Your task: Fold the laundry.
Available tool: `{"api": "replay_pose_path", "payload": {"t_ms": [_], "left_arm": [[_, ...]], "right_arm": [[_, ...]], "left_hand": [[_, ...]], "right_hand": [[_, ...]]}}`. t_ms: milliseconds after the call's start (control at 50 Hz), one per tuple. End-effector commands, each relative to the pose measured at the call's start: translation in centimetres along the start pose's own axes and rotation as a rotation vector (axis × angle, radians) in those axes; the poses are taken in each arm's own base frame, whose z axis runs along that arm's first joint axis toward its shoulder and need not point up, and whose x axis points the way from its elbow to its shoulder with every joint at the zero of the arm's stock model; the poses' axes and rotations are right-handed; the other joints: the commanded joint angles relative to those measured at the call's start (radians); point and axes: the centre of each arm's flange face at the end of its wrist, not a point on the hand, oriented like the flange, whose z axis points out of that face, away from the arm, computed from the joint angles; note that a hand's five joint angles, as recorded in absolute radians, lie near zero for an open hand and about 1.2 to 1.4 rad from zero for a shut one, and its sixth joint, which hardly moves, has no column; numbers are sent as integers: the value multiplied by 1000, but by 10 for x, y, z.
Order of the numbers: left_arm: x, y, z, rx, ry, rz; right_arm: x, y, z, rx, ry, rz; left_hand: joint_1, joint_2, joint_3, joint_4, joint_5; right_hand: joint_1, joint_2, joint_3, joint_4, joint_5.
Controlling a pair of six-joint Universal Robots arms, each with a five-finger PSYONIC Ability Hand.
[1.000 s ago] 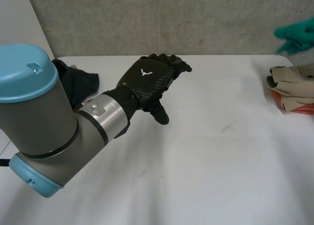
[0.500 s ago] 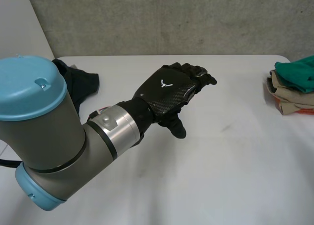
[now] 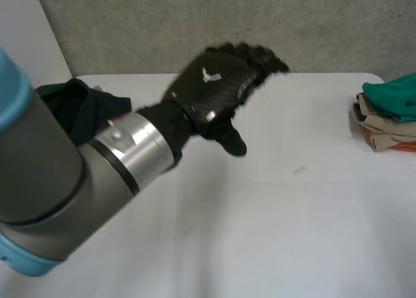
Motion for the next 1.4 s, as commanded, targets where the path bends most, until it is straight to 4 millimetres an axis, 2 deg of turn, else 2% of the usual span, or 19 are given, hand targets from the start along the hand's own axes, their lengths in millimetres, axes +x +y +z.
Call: {"api": "replay_pose_path", "payload": {"t_ms": [20, 80, 100, 140, 160, 260, 420, 600, 700, 720, 820, 940, 980, 1020, 1160, 1280, 1300, 1340, 1400], "left_arm": [[-77, -24, -7, 62, -319, 68], [-121, -21, -15, 47, -474, 94], [-149, -16, -22, 28, -559, 108], [-176, -9, -31, 6, -635, 121], [-189, -4, -35, -10, -672, 127], [-266, 60, -61, -219, -830, 201], [-321, 164, -61, -435, -764, 368], [-352, 214, -59, -410, -678, 420], [-360, 217, -52, -382, -680, 431], [-359, 215, -49, -371, -681, 429], [-329, 199, -23, -311, -625, 365], [-253, 113, 16, -88, -507, 172], [-234, 99, 23, -44, -470, 115], [-195, 80, 39, 21, -385, 1], [-91, 81, 80, 57, -193, -175], [-47, 108, 103, 33, -184, -199], [-40, 115, 107, 26, -170, -203], [-34, 122, 108, 9, -158, -204], [-26, 124, 106, -7, -144, -188]], "right_arm": [[-62, -104, -65, 353, -143, 171], [-87, -122, -98, 453, -266, 220], [-109, -128, -124, 497, -370, 252], [-130, -133, -150, 535, -474, 275], [-151, -136, -179, 553, -580, 296], [-194, -134, -250, 518, -828, 333], [-233, -84, -281, 307, -1003, 231], [-237, -58, -294, 213, -1053, 166], [-237, -53, -299, 192, -1066, 164], [-235, -51, -298, 184, -1060, 163], [-228, -45, -290, 162, -1025, 159], [-215, -50, -274, 176, -962, 165], [-213, -52, -272, 182, -954, 168], [-211, -54, -272, 189, -949, 169], [-208, -50, -268, 169, -924, 166], [-205, -46, -262, 138, -880, 157], [-204, -44, -259, 127, -864, 154], [-204, -43, -257, 118, -849, 153], [-202, -42, -253, 104, -826, 148]], "left_hand": [[-60, -30, -34, -21, -20], [-62, -33, -37, -23, -23], [-65, -36, -40, -26, -26], [-65, -36, -40, -26, -26], [-63, -33, -37, -24, -23], [-63, -33, -37, -24, -23], [-60, -30, -34, -21, -20], [-1, 29, 24, 38, 39], [740, 770, 765, 779, 780], [1131, 1161, 1156, 1170, 1171], [1135, 1165, 1160, 1174, 1175], [1135, 1165, 1160, 1174, 1175], [1135, 1165, 1160, 1174, 1175], [1135, 1165, 1160, 1174, 1175], [1135, 1165, 1160, 1174, 1175], [1135, 1165, 1160, 1174, 1175], [618, 648, 643, 657, 658], [-21, 8, 4, 18, 18], [-86, -56, -60, -47, -46]], "right_hand": [[-61, -39, -35, -34, -44], [-61, -39, -35, -34, -44], [-61, -39, -35, -34, -44], [-61, -39, -35, -34, -44], [-61, -39, -35, -34, -44], [-61, -39, -35, -34, -44], [-61, -39, -35, -34, -44], [-61, -39, -35, -34, -44], [-61, -39, -35, -34, -44], [-61, -39, -35, -34, -44], [-61, -39, -35, -34, -44], [-61, -39, -35, -34, -44], [-61, -39, -35, -34, -44], [-61, -39, -35, -34, -44], [-61, -39, -35, -34, -44], [-61, -39, -35, -34, -44], [-61, -39, -35, -34, -44], [-61, -39, -35, -34, -44], [-61, -39, -35, -34, -44]]}}
